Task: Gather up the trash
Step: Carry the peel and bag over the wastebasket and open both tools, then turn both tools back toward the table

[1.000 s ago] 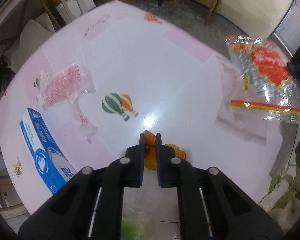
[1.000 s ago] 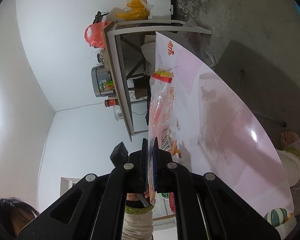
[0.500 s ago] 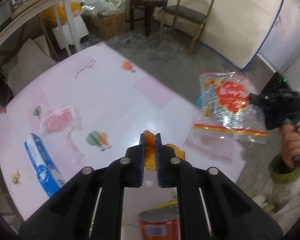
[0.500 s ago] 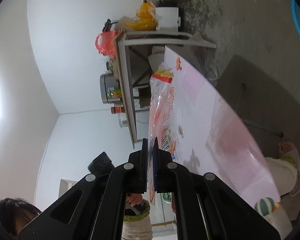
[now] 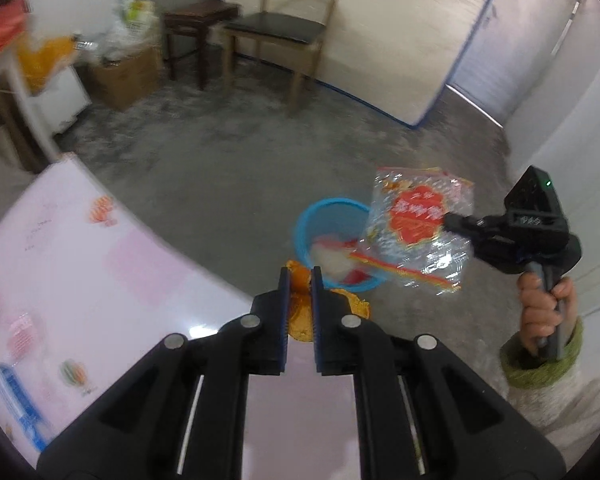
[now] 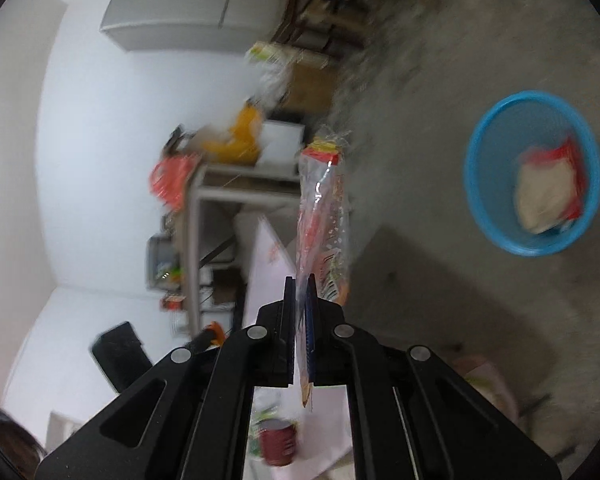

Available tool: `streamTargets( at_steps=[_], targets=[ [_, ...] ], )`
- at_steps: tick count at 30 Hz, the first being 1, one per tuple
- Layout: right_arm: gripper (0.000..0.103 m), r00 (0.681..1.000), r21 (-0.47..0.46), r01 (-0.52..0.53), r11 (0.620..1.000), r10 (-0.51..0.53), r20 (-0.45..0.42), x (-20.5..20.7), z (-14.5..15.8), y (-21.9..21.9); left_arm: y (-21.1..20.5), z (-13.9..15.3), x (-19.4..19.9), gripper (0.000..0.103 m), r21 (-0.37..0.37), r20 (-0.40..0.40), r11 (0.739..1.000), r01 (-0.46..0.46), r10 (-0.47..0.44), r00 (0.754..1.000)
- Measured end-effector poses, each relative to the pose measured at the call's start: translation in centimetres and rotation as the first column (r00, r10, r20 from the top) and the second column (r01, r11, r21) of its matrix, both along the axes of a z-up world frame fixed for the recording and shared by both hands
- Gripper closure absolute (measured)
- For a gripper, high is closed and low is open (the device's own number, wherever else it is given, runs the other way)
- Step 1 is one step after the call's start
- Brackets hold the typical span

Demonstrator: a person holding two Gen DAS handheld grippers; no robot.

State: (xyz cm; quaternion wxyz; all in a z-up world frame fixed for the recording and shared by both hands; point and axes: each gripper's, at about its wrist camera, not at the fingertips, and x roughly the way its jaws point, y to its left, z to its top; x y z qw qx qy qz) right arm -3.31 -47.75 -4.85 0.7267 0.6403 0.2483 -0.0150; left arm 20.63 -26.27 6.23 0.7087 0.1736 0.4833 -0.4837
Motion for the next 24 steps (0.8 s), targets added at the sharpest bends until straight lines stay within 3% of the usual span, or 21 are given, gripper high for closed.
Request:
streamTargets(
  at_steps=[6, 14, 15, 16, 17, 18, 19, 22, 24],
  targets=[
    [0.098, 0.988, -0.025, 0.084, 0.996, -0.087, -0.131, -3.4, -3.9, -3.7, -7.8, -4.9, -0.9, 0.095, 0.076, -0.108, 0.996, 0.049, -0.041, 0.993],
    [0.098, 0.965, -0.012, 0.069, 0.998, -0.070, -0.251, -1.9, -9.6, -6.7, -16.0, -12.4, -2.4, 0.094, 0.163, -0.216, 0.985, 0.049, -0.013, 0.976],
    [0.098, 0.963, -0.020, 0.057, 0.998, -0.061, -0.262, -1.5, -10.0, -7.1, -16.8, -13.0, -2.2, 0.093, 0.164, -0.219, 0.986, 0.036, 0.000, 0.976],
    [0.096, 0.955, -0.035, 0.031, 0.999, -0.040, -0.292, -0.7, -10.8, -7.6, -17.4, -13.6, -2.2, 0.083, 0.164, -0.216, 0.986, 0.023, 0.013, 0.976],
    [0.092, 0.943, -0.049, 0.011, 0.999, -0.027, -0.332, 0.0, -11.7, -7.9, -18.0, -14.3, -2.0, 0.075, 0.168, -0.214, 0.986, 0.007, 0.030, 0.976],
    [0.074, 0.930, -0.059, 0.000, 0.998, -0.021, -0.368, 0.4, -12.7, -8.5, -18.5, -14.9, -1.8, 0.060, 0.178, -0.210, 0.984, -0.011, 0.049, 0.976],
    [0.052, 0.905, -0.063, -0.004, 0.998, -0.023, -0.425, 0.7, -14.5, -9.2, -19.0, -15.7, -1.6, 0.056, 0.195, -0.205, 0.980, -0.044, 0.084, 0.975],
    [0.051, 0.851, -0.054, 0.014, 0.998, -0.040, -0.523, 0.2, -17.3, -10.0, -19.3, -17.0, -1.4, 0.056, 0.201, -0.247, 0.977, -0.068, 0.118, 0.962],
    [0.051, 0.854, -0.034, 0.043, 0.999, -0.054, -0.518, -0.8, -18.2, -10.1, -19.0, -16.8, -1.6, 0.056, 0.189, -0.250, 0.980, -0.066, 0.113, 0.962]
  ],
)
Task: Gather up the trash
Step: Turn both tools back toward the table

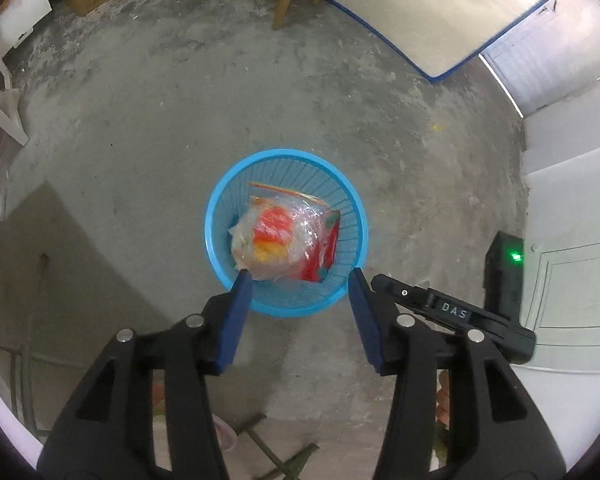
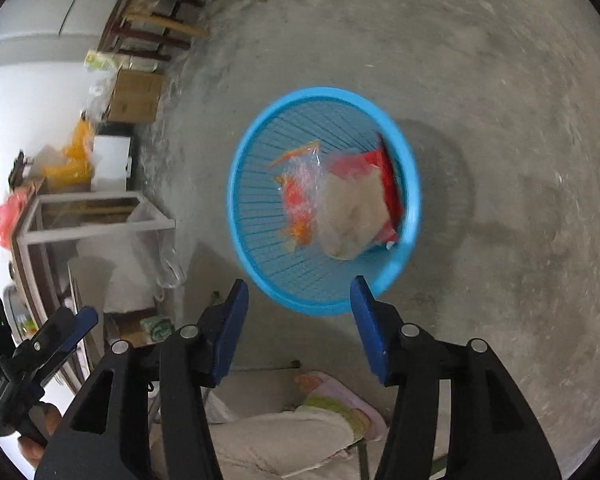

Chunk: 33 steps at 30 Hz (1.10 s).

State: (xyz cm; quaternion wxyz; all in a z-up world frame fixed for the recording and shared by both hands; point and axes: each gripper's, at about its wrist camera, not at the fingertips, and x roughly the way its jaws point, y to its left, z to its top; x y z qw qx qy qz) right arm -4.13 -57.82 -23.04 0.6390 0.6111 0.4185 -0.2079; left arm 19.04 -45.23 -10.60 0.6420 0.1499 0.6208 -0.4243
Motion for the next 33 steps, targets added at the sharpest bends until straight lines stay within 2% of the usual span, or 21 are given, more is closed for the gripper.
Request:
streamTargets(
  at_steps=[6, 10, 12, 17, 21, 24, 27, 28, 30, 33],
  targets=[
    [0.051, 1.000, -0.007, 0.013, 1.000, -0.013, 0.000, -2.6, 0.0, 1.0, 1.7, 2.4, 0.2, 0.055, -0.038, 0.054, 0.999, 0.009, -0.007, 0.999],
    [0.048, 1.000, -0.027, 0.017, 0.999, -0.017, 0.013, -4.5, 1.7, 2.2, 4.0, 5.7, -0.5, 0.054, -0.076, 0.105, 0.997, 0.022, -0.014, 0.994],
    [0.047, 1.000, -0.049, 0.002, 0.999, -0.002, 0.018, -4.7, 3.0, 2.9, 5.7, 7.4, -1.1, 0.051, -0.106, 0.124, 0.994, 0.032, -0.018, 0.992],
    [0.041, 0.995, -0.161, -0.092, 0.983, 0.098, 0.030, -3.5, 8.3, 5.4, 13.3, 12.2, -3.3, 0.043, -0.229, 0.177, 0.973, 0.008, 0.034, 0.984],
    [0.035, 0.977, -0.239, -0.175, 0.955, 0.199, 0.079, -1.0, 13.1, 7.9, 21.6, 14.8, -4.8, 0.036, -0.297, 0.230, 0.954, -0.036, 0.109, 0.967],
    [0.031, 0.944, -0.291, -0.254, 0.922, 0.302, 0.133, 1.6, 16.4, 10.8, 29.0, 16.2, -6.0, 0.032, -0.323, 0.294, 0.940, -0.109, 0.209, 0.933],
    [0.031, 0.894, -0.304, -0.344, 0.888, 0.409, 0.181, 4.6, 18.3, 14.5, 36.3, 17.0, -7.3, 0.027, -0.334, 0.348, 0.921, -0.201, 0.319, 0.881],
    [0.031, 0.863, -0.298, -0.398, 0.868, 0.464, 0.200, 6.2, 18.9, 16.7, 38.9, 17.0, -8.1, 0.027, -0.333, 0.366, 0.911, -0.244, 0.363, 0.857],
    [0.031, 0.819, -0.291, -0.466, 0.836, 0.532, 0.216, 8.0, 19.5, 19.9, 43.2, 16.7, -9.6, 0.026, -0.329, 0.375, 0.891, -0.313, 0.427, 0.823],
    [0.031, 0.720, -0.258, -0.594, 0.762, 0.647, 0.253, 11.4, 20.1, 26.5, 47.7, 15.4, -11.0, 0.025, -0.337, 0.331, 0.853, -0.399, 0.504, 0.798]
  ],
)
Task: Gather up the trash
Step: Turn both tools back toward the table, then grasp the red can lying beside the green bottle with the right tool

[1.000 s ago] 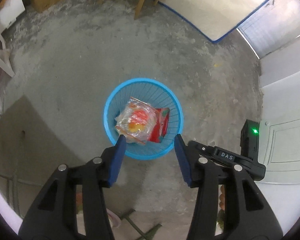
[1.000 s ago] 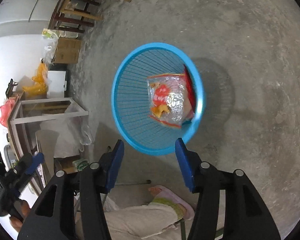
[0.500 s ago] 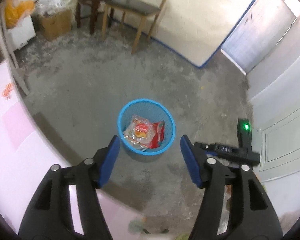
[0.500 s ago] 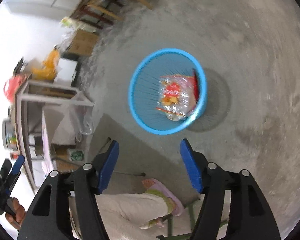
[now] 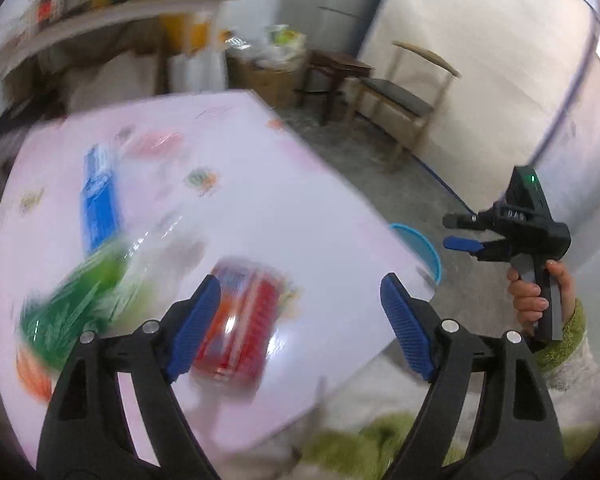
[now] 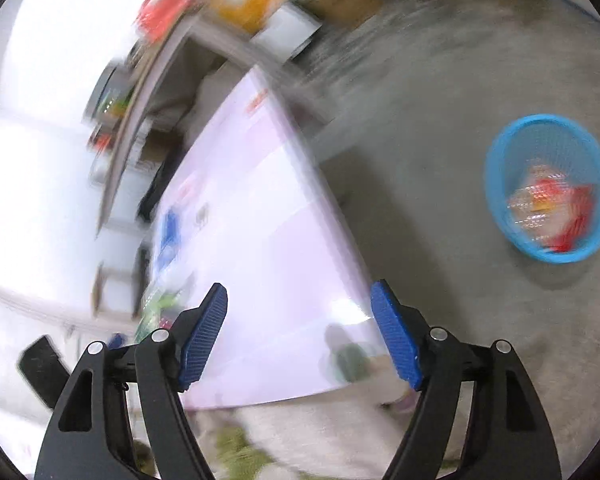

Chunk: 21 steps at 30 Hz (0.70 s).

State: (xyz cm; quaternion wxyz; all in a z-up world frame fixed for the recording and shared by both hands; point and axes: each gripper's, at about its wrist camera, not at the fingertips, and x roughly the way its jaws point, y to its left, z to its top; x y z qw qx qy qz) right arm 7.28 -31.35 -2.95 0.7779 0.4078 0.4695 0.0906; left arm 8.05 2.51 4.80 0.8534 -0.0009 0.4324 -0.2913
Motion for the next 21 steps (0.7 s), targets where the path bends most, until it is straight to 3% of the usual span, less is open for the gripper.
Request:
streamTargets(
  at_steps=[5, 9, 16, 19, 21],
  targets=[
    [0.031, 0.980, 0.044, -0.195, 0.980, 0.197, -0.036, 3.5, 0.2, 8.8, 5.4, -3.4, -2.0, 0.025, -0.046, -0.068, 0.989, -0.138, 0.135, 0.988],
    [0.031, 0.956, 0.111, -0.274, 0.955, 0.284, -0.077, 4.8, 0.2, 13.8, 7.3, -4.9, -2.8, 0.025, -0.082, -0.065, 0.984, -0.157, 0.151, 0.986],
    [0.031, 0.937, 0.268, -0.231, 0.935, 0.288, -0.197, 5.8, -1.9, 16.4, 8.0, -6.7, -2.6, 0.025, -0.115, -0.031, 0.986, -0.121, 0.118, 0.992],
    [0.031, 0.930, 0.273, -0.220, 0.937, 0.286, -0.231, 6.0, -2.5, 17.2, 8.0, -7.6, -2.4, 0.025, -0.159, -0.037, 0.981, -0.111, 0.106, 0.994],
    [0.031, 0.924, 0.283, -0.218, 0.934, 0.291, -0.248, 6.5, -2.7, 18.0, 7.6, -8.1, -2.3, 0.025, -0.131, -0.011, 0.986, -0.105, 0.104, 0.994]
  ],
)
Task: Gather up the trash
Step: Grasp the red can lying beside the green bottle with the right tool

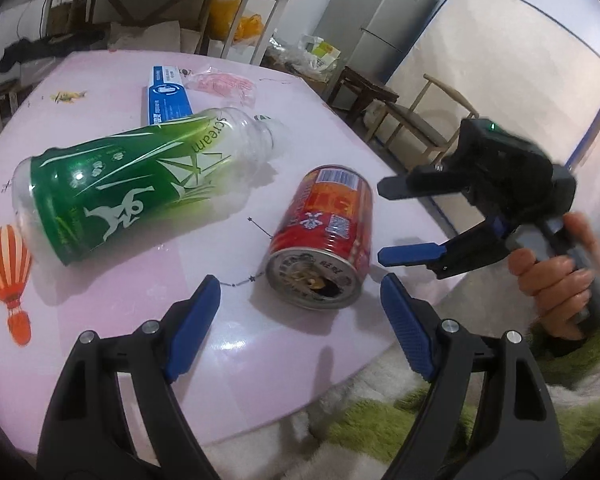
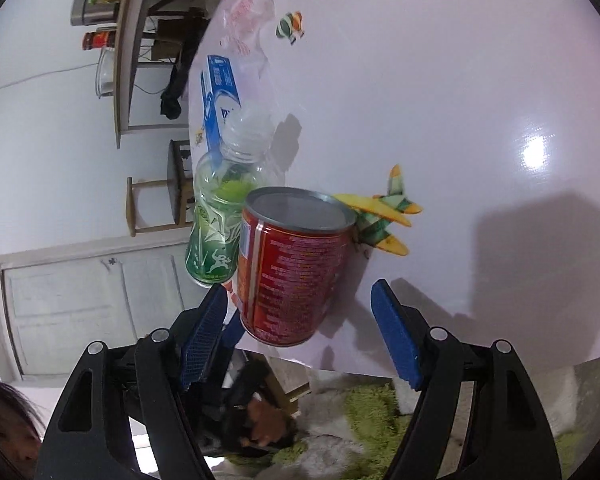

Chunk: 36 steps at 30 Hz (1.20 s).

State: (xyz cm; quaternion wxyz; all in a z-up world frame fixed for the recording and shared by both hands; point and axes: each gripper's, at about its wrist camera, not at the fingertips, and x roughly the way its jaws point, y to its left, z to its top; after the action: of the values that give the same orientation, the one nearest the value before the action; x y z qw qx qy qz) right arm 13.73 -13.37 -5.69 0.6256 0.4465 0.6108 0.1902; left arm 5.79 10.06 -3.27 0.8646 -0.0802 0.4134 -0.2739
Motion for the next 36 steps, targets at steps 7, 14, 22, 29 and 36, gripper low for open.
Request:
streamTargets(
  at_steps=[7, 14, 22, 29, 36],
  targets=[
    [0.031, 1.000, -0.062, 0.022, 0.998, -0.023, -0.017, 1.3, -0.2, 0.0, -2.1, -1.1, 0.8, 0.025, 0.075, 0.024, 0.996, 0.037, -0.039, 0.999],
    [0.031, 0.999, -0.085, 0.046, 0.995, -0.045, 0.005, 1.3, 0.3, -1.2, -2.4, -1.6, 1.7, 0.046, 0.061, 0.016, 0.998, 0.034, -0.035, 0.999],
    [0.031, 0.998, -0.099, 0.053, 0.994, -0.048, 0.047, 0.8, 0.6, -2.7, -2.0, -1.3, 2.3, 0.053, 0.038, 0.006, 0.999, -0.003, 0.003, 1.000],
    [0.031, 0.989, -0.167, 0.018, 0.986, 0.006, 0.146, -0.8, 2.4, -3.6, -1.7, -0.9, 2.2, 0.052, 0.050, 0.014, 0.998, -0.037, 0.037, 0.999],
    [0.031, 0.971, -0.182, 0.019, 0.983, 0.025, 0.236, -3.2, 4.2, -5.3, -0.6, 0.0, 0.9, 0.047, 0.029, 0.035, 0.997, -0.071, 0.070, 0.997]
  ],
)
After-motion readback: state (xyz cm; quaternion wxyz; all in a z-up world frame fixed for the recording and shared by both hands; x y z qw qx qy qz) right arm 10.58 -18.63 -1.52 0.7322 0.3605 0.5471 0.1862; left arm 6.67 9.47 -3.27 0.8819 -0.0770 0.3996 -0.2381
